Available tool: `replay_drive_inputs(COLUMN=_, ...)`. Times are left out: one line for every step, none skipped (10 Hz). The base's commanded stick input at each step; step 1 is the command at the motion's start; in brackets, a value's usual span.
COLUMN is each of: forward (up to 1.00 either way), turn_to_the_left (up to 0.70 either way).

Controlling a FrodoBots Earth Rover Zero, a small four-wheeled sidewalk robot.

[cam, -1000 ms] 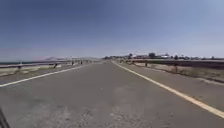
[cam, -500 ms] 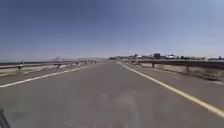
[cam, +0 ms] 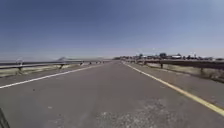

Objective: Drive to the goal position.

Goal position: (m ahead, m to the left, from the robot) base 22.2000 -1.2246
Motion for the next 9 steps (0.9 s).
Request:
replay_drive_inputs(forward=1.0, turn_to_the_left=0.0)
replay_drive_inputs(forward=1.0, turn_to_the_left=0.0)
replay_drive_inputs(forward=1.0, turn_to_the_left=0.0)
replay_drive_inputs(forward=1.0, turn_to_the_left=0.0)
replay_drive_inputs(forward=1.0, turn_to_the_left=0.0)
replay_drive_inputs(forward=1.0, turn_to_the_left=0.0)
replay_drive_inputs(forward=1.0, turn_to_the_left=-0.07)
replay_drive_inputs(forward=1.0, turn_to_the_left=-0.18)
replay_drive_inputs(forward=1.0, turn_to_the_left=-0.24)
